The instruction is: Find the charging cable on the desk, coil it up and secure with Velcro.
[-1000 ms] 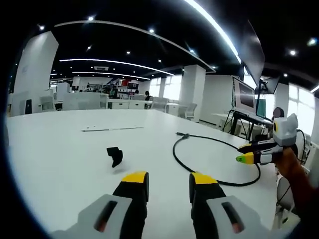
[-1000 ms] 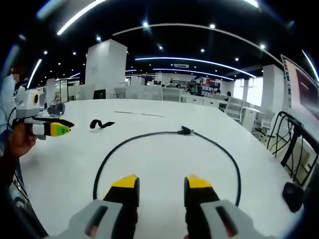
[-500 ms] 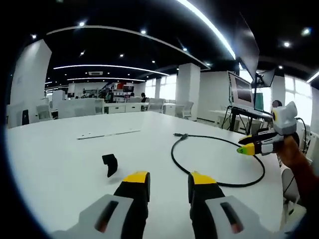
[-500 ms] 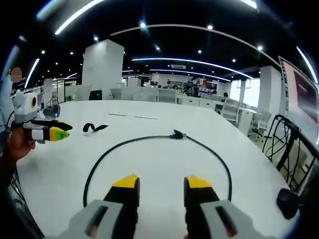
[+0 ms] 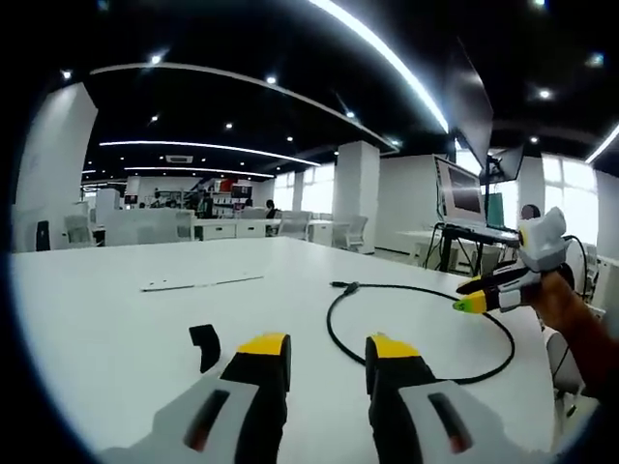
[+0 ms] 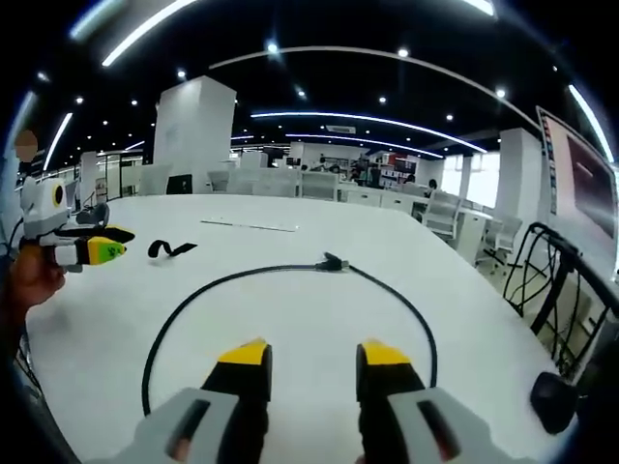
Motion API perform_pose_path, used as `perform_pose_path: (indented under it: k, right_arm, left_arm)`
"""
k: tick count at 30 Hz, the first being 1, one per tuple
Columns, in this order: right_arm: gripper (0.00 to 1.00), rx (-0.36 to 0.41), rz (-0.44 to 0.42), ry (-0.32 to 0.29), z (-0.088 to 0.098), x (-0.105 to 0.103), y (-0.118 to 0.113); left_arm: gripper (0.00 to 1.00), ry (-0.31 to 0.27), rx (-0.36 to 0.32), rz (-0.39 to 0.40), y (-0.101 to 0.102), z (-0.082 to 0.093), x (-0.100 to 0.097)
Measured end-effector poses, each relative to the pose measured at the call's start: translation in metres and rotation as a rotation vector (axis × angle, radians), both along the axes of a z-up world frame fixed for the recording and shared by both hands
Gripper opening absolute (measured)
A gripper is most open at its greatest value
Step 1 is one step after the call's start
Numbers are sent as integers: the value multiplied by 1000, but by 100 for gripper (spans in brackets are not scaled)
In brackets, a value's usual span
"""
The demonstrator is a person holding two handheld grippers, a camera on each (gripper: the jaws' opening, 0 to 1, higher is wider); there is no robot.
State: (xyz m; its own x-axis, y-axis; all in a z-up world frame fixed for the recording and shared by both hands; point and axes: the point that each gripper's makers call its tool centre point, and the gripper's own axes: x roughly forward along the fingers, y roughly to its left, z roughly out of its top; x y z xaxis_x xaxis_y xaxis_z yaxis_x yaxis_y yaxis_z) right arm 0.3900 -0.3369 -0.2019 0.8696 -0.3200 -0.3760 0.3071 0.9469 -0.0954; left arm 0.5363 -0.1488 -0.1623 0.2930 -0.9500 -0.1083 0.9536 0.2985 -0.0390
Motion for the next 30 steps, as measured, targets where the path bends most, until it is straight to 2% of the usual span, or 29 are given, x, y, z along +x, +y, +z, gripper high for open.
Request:
perform_pose_path:
  k: [4,7,13,17,21,28,30]
  right_arm:
    - [36,0,0,2,-1,1,-2]
    - [36,1,1,2,-2,1,-3]
    - [36,0,-10,0,-1,0,-9]
    - [36,5,-16,0,-1,0,-12]
    - [29,-2,-22,9,-2,-1,-16]
    - [29,-3,-27,0,3,3,-22]
    - [30,3,-25,-2,4,4,-24]
  left_arm:
    - [32,21,-37,-17,-4,4,-2]
    - [32,39,-41,-28,-8,3,-3]
    - [28,105,-3,-41,-16,-11,-3]
    - [29,107,19,-24,-19,-17,2]
    - [29,117,29,-20,-21,-19,3]
    - [29,145,38,-28,-28,-19,3]
    - [28,123,77,-25,-30,-22,4]
